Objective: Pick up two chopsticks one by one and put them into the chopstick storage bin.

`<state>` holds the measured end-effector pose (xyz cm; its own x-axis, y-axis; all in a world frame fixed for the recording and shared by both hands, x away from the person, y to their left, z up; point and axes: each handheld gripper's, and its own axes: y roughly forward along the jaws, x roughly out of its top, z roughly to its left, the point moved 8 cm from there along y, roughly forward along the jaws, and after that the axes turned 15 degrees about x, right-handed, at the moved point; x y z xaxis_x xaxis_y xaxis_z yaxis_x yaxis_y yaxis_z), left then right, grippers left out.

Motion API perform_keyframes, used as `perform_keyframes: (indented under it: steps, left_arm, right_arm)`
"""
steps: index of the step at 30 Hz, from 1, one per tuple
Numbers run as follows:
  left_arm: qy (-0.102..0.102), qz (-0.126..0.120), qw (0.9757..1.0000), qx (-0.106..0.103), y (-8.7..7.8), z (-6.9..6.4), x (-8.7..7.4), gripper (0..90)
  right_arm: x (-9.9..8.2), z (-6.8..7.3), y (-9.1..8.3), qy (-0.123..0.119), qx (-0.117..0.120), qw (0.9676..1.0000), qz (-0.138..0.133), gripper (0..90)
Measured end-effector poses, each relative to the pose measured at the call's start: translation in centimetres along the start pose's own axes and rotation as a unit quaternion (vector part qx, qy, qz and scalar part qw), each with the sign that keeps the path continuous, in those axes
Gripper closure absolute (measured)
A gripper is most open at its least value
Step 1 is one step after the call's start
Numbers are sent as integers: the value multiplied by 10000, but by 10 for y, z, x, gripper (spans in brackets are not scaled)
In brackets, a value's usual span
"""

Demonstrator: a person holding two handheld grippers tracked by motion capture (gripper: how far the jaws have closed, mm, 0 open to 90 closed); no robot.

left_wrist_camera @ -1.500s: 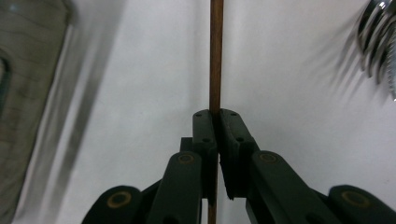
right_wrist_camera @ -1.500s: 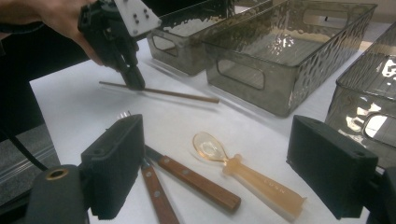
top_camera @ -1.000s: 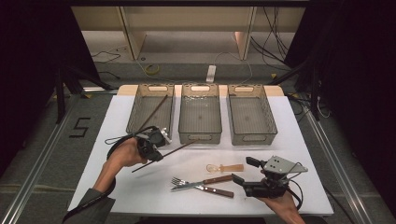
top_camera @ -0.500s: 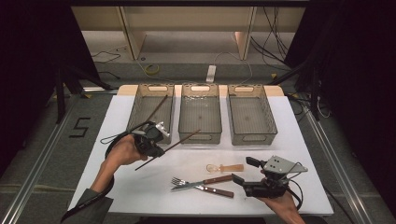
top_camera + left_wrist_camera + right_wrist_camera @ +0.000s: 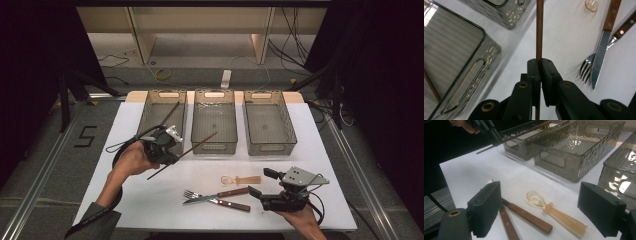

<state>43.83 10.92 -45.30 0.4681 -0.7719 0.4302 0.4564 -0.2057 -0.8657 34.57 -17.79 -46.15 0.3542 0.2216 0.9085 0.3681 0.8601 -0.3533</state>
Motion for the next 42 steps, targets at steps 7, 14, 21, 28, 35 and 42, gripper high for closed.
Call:
perform_keyframes:
  steps: [7, 14, 21, 28, 35, 42]
  left_arm:
    - [-504, -206, 9984, 181, -3, 13, 7, 850]
    - [-945, -371, 9945, 251, -4, 30, 14, 850]
    - [-1365, -523, 9886, 369, -6, 50, 23, 850]
    - [-1675, -607, 9823, 575, -9, 75, 32, 850]
    - [-1961, -645, 9756, 744, -12, 98, 35, 850]
    - [-2073, -578, 9721, 929, -12, 117, 39, 850]
  right_arm:
    - [0, 0, 0, 3, 0, 10000, 2, 197]
    - [-1, 0, 1, 12, 13, 10000, 11, 197]
    - [-1, -1, 0, 26, 1, 10000, -1, 197]
    - [-1, -2, 0, 26, 5, 10000, -2, 197]
    - [-1, -2, 0, 38, 5, 10000, -3, 197]
    - [-1, -2, 0, 40, 8, 10000, -4, 197]
